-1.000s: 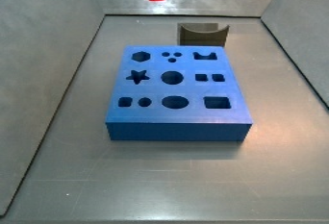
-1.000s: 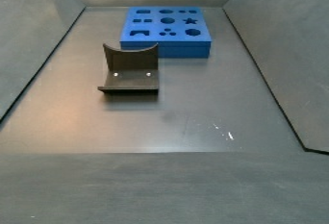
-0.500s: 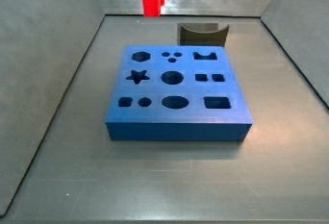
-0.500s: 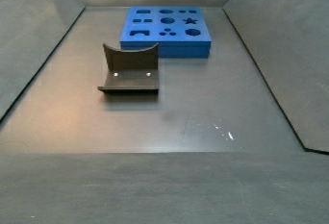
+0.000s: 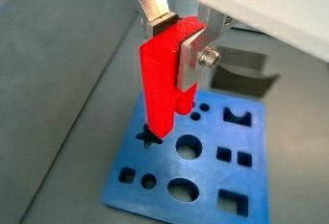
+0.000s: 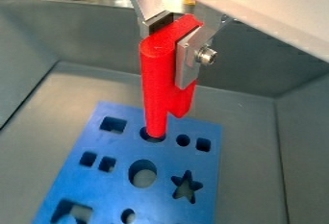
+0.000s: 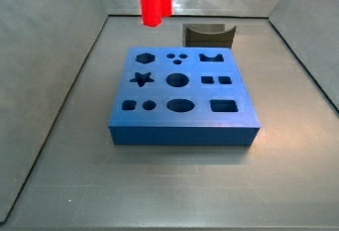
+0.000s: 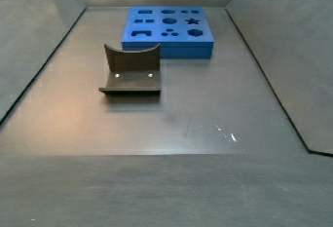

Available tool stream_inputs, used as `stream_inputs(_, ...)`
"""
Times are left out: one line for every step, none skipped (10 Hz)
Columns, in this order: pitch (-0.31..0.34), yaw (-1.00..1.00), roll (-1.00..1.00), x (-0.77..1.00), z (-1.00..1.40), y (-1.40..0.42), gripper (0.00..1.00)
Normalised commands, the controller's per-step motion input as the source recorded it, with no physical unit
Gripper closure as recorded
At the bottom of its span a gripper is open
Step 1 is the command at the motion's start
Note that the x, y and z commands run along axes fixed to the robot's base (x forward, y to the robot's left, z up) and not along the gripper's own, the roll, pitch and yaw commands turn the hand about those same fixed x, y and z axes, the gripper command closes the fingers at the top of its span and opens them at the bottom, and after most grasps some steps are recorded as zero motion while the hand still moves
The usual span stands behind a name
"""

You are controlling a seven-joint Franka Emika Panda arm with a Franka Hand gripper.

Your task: Insert the square-circle object.

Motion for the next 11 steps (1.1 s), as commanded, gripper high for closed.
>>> stream_inputs(0.0,-1.0,0.0,0.0,-0.05,0.0,1.0)
stream_inputs(0.0,-1.0,0.0,0.0,-0.05,0.0,1.0)
stream_inputs(0.0,-1.0,0.0,0.0,-0.05,0.0,1.0)
stream_inputs(0.0,-1.0,0.02,0.0,-0.07,0.0,1.0)
stream_inputs(0.0,-1.0,0.04,0.0,-0.08,0.0,1.0)
stream_inputs(0.0,-1.0,0.04,0.0,-0.09,0.0,1.0)
stream_inputs(0.0,-1.0,0.05,0.0,-0.2,0.0,1.0)
stream_inputs(0.0,-1.0,0.03,0.0,-0.3,0.0,1.0)
stream_inputs(0.0,-1.0,0.03,0.0,-0.31,0.0,1.0)
stream_inputs(0.0,-1.0,0.04,0.0,-0.38,0.0,1.0)
stream_inputs(0.0,-1.0,0.05,0.0,-0.39,0.0,1.0)
